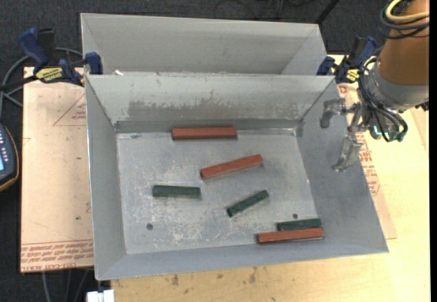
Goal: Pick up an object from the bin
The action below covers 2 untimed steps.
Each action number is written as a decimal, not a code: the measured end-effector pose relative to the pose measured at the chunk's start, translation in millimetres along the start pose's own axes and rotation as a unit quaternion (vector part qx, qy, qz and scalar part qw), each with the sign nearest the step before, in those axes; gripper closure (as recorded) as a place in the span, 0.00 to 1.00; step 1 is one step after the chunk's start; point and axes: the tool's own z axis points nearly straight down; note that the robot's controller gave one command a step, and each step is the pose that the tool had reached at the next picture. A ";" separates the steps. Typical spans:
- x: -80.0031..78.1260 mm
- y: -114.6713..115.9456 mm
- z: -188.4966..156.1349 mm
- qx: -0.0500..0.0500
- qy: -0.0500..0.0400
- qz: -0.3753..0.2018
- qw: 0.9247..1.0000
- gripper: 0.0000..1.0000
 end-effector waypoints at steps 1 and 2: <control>-20.4 41.5 130.3 -0.001 -0.001 -0.139 0.990 0.00; -2.5 121.6 158.8 -0.001 -0.002 -0.062 0.998 0.00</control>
Offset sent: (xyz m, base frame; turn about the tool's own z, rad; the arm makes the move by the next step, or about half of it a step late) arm 0.0206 0.0395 -0.1266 -0.2788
